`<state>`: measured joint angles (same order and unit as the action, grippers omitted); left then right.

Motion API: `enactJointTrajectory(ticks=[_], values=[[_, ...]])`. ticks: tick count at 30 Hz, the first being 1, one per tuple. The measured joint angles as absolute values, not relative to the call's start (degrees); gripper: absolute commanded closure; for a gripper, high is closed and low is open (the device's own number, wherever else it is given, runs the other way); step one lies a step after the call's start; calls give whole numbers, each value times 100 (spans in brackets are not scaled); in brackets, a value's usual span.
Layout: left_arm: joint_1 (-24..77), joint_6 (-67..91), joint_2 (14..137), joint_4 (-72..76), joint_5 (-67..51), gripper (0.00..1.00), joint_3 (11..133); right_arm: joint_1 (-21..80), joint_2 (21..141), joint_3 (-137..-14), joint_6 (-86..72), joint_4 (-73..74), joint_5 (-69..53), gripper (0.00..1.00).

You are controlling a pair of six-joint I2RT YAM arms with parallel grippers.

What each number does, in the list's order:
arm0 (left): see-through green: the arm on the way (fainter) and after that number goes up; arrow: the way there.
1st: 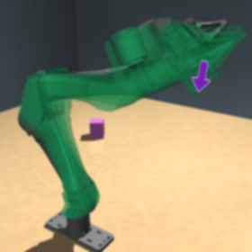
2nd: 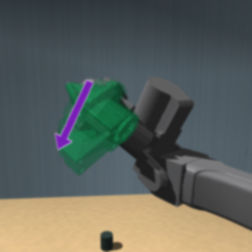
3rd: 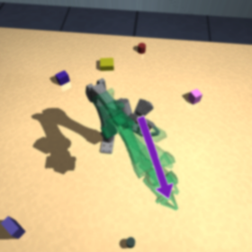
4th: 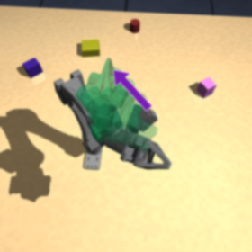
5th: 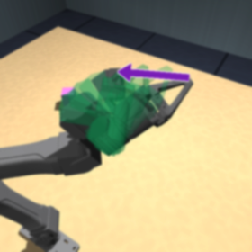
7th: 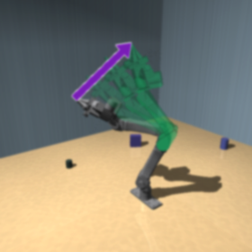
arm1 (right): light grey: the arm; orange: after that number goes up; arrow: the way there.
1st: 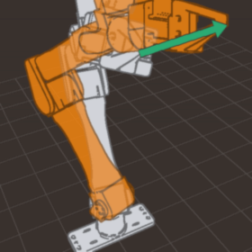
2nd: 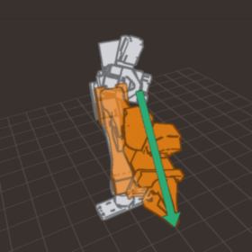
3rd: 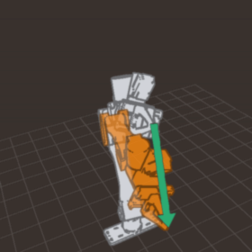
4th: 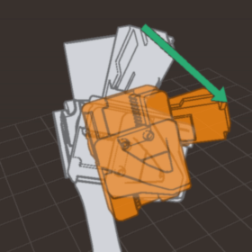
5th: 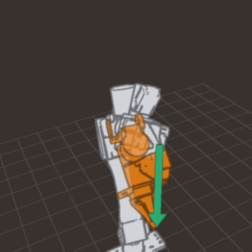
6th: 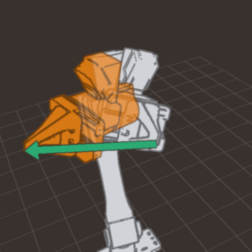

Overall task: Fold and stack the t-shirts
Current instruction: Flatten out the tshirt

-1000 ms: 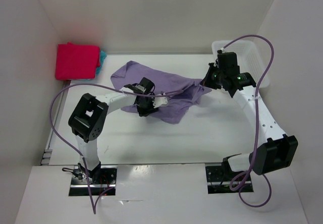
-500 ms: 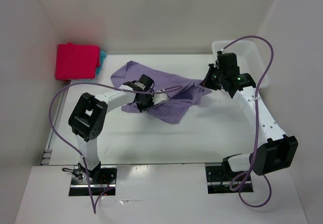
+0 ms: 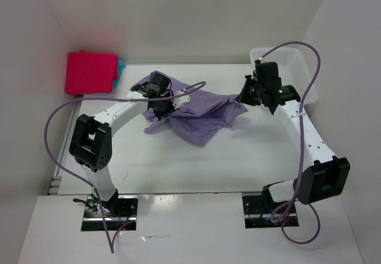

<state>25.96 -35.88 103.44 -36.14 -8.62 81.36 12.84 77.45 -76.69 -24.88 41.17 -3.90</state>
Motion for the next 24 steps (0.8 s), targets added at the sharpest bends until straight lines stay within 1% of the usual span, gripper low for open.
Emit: enactJointTrajectory(ticks=[2,3,4,6,10,11,13,15,16,17,18,19,24], values=[[2504,-3586,10298,-3675,-921,100,8211,1284,7782,-7688,-2467,4121,-390,100],[2443,-3588,10274,-3708,-945,91,8232,1284,7789,-7693,-2456,4119,-390,100],[2370,-3592,10250,-3745,-985,87,8246,1284,7791,-7693,-2449,4121,-390,100],[2265,-3605,10221,-3817,-1087,82,8256,1284,7793,-7693,-2436,4121,-397,100],[2099,-3658,10224,-3935,-1387,80,8178,1284,7793,-7693,-2436,4119,-440,100],[2097,-3693,10256,-3942,-1455,79,8119,1284,7793,-7693,-2436,4119,-454,100],[2106,-3734,10501,-3966,-1614,76,8027,1284,7793,-7693,-2436,4119,-495,100],[2104,-3730,10855,-3948,-1752,76,7975,1284,7793,-7693,-2436,4117,-515,100],[2104,-3726,11052,-3935,-1831,80,7905,1284,7793,-7693,-2436,4117,-521,100],[2097,-3712,11172,-3931,-1868,91,7839,1284,7793,-7693,-2436,4117,-526,100],[2082,-3697,11246,-3896,-1933,97,7789,1284,7793,-7690,-2436,4117,-526,100],[2064,-3691,11216,-3844,-1966,100,7789,1284,7793,-7690,-2436,4117,-528,100],[1999,-3540,11100,-3719,-2008,100,7771,1284,7793,-7686,-2436,4117,-539,100]])
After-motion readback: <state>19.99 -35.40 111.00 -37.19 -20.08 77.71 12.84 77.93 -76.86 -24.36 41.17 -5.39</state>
